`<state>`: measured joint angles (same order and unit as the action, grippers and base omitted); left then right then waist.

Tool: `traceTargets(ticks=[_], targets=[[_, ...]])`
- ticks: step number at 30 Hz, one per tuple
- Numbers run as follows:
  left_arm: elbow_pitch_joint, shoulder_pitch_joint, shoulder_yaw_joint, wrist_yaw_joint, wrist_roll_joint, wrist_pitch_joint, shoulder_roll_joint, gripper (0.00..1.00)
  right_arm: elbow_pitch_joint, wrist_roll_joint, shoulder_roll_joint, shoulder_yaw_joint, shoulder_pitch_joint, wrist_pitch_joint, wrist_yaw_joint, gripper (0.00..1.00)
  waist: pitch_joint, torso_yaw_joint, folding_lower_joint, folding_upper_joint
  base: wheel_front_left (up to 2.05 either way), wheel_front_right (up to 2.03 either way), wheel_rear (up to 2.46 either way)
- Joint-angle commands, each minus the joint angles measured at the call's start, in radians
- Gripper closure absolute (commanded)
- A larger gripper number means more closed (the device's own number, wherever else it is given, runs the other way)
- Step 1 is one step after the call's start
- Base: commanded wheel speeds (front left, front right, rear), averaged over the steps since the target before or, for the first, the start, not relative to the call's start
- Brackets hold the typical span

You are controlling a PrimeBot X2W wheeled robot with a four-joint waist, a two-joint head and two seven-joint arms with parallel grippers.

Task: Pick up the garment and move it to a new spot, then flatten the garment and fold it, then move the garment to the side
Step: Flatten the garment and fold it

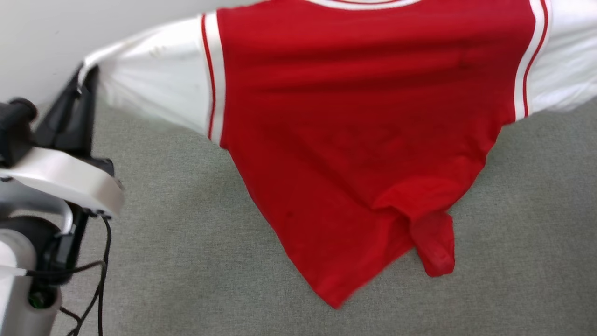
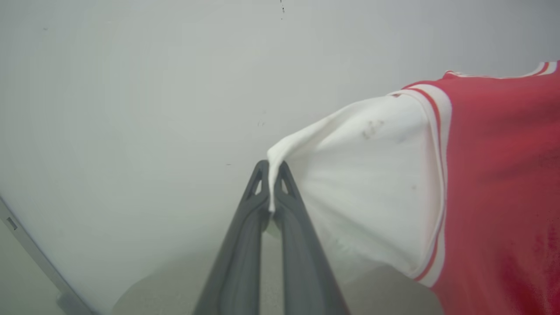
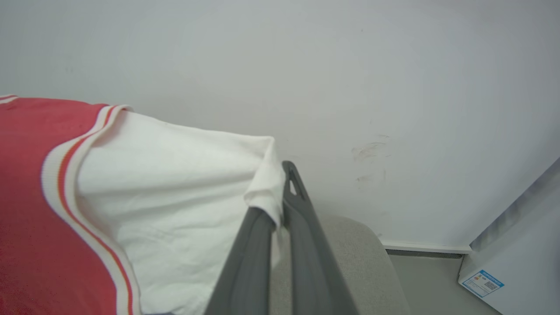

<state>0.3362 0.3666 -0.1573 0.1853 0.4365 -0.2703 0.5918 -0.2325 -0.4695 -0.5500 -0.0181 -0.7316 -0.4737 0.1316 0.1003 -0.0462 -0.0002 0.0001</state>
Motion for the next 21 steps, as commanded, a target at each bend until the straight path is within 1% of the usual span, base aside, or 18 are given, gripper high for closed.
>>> traceTargets(ticks=[1, 3, 9, 12, 15, 19, 21], targets=[[0.009, 0.028, 0.016, 0.007, -0.003, 0.011, 0.009, 1.0, 0.017, -0.008, 0.001, -0.012, -0.021, 0.008, -0.002, 1.0, 0.001, 0.0, 0.0002, -0.0001, 0.0, 0.0, 0.0], [0.011, 0.051, 0.028, 0.008, 0.001, 0.012, 0.014, 1.0, 0.043, -0.017, 0.004, -0.017, -0.028, 0.008, -0.002, 1.0, 0.003, 0.001, 0.0002, -0.0001, 0.0, 0.0, 0.0], [0.016, 0.153, 0.046, -0.016, -0.007, -0.006, 0.054, 1.0, 0.105, -0.03, 0.003, -0.074, -0.056, -0.004, -0.002, 1.0, 0.032, 0.005, 0.0002, -0.0001, 0.0, 0.0, 0.0], [-0.002, 0.225, 0.054, -0.033, -0.005, 0.002, 0.067, 1.0, 0.123, -0.03, 0.005, -0.097, -0.083, -0.007, -0.002, 1.0, 0.063, 0.009, 0.0002, -0.0001, 0.0, 0.0, 0.0], [-0.039, 0.307, 0.061, -0.057, -0.014, 0.01, 0.092, 1.0, 0.133, -0.024, 0.009, -0.122, -0.134, -0.011, -0.002, 1.0, 0.113, 0.013, 0.0002, -0.0001, 0.0, 0.0, 0.0], [-0.095, 0.444, 0.04, -0.104, -0.029, 0.018, 0.116, 1.0, 0.128, -0.006, 0.016, -0.154, -0.233, -0.002, -0.002, 1.0, 0.198, 0.025, 0.0002, -0.0001, 0.0, 0.0, 0.0], [-0.137, 0.518, 0.022, -0.13, -0.05, 0.026, 0.129, 1.0, 0.101, 0.002, 0.038, -0.187, -0.299, 0.015, -0.002, 1.0, 0.24, 0.031, 0.0002, -0.0001, 0.0, 0.0, 0.0]])
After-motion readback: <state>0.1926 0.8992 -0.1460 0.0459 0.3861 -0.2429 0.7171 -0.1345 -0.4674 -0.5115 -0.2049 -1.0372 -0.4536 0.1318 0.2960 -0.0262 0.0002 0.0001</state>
